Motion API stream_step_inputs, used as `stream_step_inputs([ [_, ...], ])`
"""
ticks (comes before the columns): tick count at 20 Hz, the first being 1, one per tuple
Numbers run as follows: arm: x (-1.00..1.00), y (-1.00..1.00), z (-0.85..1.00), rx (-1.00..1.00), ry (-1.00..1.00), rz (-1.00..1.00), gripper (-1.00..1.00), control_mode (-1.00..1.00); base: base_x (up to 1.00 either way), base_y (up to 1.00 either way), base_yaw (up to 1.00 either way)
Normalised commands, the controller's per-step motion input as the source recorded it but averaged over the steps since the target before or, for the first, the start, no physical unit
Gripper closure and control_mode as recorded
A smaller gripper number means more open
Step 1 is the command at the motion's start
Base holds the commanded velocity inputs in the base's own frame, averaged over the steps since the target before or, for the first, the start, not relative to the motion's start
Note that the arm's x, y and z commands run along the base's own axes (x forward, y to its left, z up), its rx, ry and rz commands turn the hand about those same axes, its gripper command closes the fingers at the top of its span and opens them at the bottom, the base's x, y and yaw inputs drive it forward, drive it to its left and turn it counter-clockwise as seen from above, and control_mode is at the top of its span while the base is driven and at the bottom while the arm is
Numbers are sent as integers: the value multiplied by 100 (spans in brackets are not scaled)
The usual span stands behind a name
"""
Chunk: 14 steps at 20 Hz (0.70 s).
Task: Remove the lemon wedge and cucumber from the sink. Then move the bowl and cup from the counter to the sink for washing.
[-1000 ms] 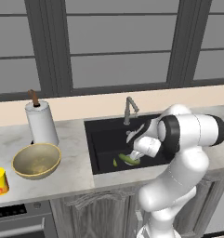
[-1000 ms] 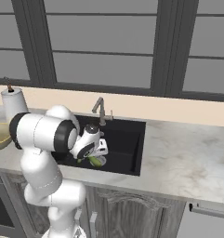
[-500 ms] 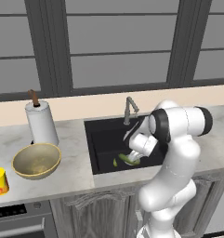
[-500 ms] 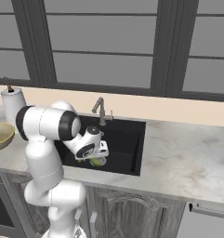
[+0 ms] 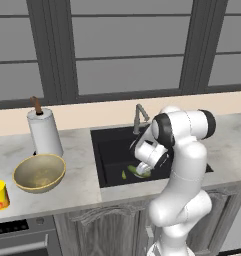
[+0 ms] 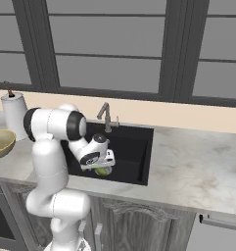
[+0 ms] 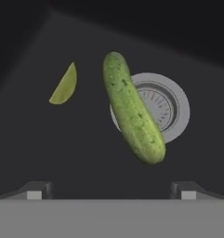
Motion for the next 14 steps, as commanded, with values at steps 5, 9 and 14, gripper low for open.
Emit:
stream_step_inputs([
  [5,21,0,-19,0,0,0,-100,-100,0,0,0],
  [9,17,1,-21,0,0,0,-100,-100,0,0,0],
  [14,18,2,-21,0,0,0,-100,-100,0,0,0],
])
